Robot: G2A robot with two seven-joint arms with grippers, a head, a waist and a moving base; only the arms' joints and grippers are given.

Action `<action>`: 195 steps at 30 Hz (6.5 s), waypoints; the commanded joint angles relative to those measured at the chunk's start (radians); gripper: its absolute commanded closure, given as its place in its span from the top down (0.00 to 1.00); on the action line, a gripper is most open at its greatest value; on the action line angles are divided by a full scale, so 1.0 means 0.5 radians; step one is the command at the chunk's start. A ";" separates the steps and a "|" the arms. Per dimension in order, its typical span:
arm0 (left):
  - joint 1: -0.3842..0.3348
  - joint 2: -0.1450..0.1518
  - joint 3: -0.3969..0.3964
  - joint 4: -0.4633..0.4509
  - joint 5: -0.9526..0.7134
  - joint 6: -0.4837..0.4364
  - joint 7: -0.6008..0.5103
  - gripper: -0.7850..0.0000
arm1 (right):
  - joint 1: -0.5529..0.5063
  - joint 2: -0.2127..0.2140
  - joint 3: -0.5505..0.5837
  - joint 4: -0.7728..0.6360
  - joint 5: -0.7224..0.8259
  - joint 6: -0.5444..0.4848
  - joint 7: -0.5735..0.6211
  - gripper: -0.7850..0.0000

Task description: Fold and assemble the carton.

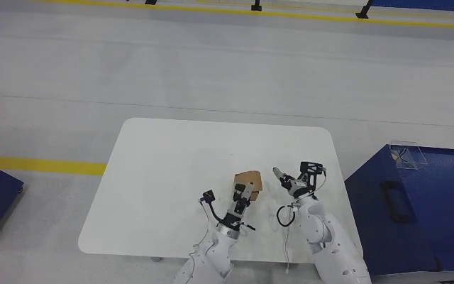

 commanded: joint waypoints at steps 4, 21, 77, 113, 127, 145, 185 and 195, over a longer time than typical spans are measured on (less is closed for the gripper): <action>0.103 0.029 -0.043 -0.213 0.136 0.007 0.051 1.00 | 0.000 0.000 0.006 0.003 0.050 -0.018 0.041 1.00; 0.307 0.162 -0.318 -0.755 0.396 0.577 -0.401 1.00 | -0.028 -0.017 0.005 -0.057 0.205 0.094 0.055 1.00; -0.225 0.214 -0.373 -0.133 -0.575 1.168 -1.881 0.87 | 0.004 -0.073 -0.106 -0.029 0.165 0.258 -0.069 1.00; -0.269 0.216 -0.270 -0.034 -0.627 1.225 -1.731 0.67 | 0.049 -0.095 -0.197 0.095 0.043 0.170 -0.062 1.00; -0.261 0.212 -0.235 -0.045 -0.660 1.187 -1.706 0.74 | 0.047 -0.092 -0.153 0.080 0.068 0.119 -0.084 1.00; -0.232 0.222 -0.228 -0.090 -0.717 1.188 -1.696 0.66 | 0.042 -0.086 -0.159 0.048 -0.015 0.070 -0.019 1.00; -0.253 0.211 -0.124 -0.124 -0.633 1.360 -1.546 0.69 | 0.049 -0.084 -0.068 0.033 0.138 0.031 0.003 1.00; -0.152 0.250 -0.201 -0.292 -0.600 1.234 -1.459 1.00 | -0.020 -0.079 -0.100 -0.038 0.049 0.009 -0.007 1.00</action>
